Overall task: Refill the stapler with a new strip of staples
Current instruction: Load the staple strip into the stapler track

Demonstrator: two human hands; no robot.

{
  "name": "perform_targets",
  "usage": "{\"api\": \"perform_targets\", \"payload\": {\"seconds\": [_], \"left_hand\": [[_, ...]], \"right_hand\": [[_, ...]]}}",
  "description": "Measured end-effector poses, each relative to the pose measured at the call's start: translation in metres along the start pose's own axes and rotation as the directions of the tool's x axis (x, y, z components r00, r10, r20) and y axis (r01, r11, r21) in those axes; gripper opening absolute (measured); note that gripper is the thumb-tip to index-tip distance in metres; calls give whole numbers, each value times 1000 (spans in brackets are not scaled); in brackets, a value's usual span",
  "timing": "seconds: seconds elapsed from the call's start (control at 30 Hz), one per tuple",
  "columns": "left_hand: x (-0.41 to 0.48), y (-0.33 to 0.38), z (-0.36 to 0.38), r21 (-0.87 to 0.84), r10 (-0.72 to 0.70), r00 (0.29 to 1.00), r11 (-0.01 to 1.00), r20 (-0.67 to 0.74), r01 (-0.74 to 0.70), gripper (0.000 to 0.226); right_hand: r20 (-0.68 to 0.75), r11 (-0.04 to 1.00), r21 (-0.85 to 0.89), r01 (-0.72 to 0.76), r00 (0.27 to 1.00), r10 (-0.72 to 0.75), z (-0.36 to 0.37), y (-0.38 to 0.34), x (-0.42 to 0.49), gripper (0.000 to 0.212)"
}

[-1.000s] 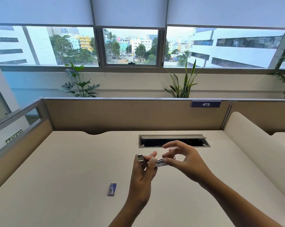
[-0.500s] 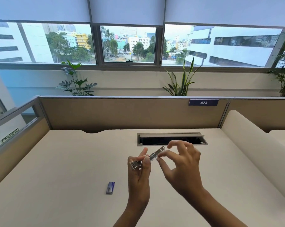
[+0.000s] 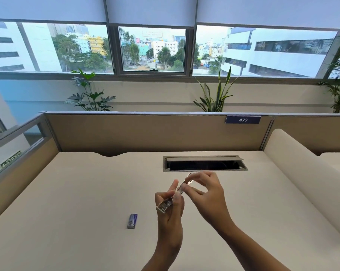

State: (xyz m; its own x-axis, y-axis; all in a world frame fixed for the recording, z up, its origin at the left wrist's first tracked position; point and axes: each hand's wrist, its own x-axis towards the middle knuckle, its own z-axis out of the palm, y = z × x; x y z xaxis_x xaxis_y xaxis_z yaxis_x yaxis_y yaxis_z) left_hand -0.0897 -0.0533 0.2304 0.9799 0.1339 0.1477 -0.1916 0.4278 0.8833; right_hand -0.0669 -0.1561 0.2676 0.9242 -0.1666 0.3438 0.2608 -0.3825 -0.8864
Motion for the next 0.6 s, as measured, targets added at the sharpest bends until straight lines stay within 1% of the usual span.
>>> {"api": "perform_targets", "payload": {"seconds": [0.1, 0.17, 0.23, 0.3, 0.43, 0.5, 0.6], "left_hand": [[-3, -4, -2, 22, -8, 1000, 1000, -16, 8, 14], [-4, -6, -2, 35, -3, 1000, 999, -14, 4, 12], [-3, -9, -1, 49, 19, 1000, 999, -14, -18, 15], [-2, -10, -2, 72, 49, 998, 996, -29, -47, 20], [-3, -12, -6, 128, 148, 988, 981, -36, -143, 18], [-4, -14, -9, 148, 195, 980, 971, -32, -188, 17], [-4, -14, -10, 189, 252, 968, 951, -11, -246, 5]], "right_hand": [[23, 959, 210, -189, 982, 189, 2, 0, 5, 37], [74, 902, 307, -304, 952, 296, 5, 0, 7, 39], [110, 866, 332, -374, 927, 358, 10, 1, 6, 35], [109, 857, 319, -405, 914, 392, 15, 2, 5, 33], [179, 787, 400, -471, 882, 437, 17, 3, 5, 34], [238, 767, 423, -482, 876, 419, 17, 2, 6, 37], [282, 799, 392, -456, 886, 368, 18, 2, 5, 40]]}}
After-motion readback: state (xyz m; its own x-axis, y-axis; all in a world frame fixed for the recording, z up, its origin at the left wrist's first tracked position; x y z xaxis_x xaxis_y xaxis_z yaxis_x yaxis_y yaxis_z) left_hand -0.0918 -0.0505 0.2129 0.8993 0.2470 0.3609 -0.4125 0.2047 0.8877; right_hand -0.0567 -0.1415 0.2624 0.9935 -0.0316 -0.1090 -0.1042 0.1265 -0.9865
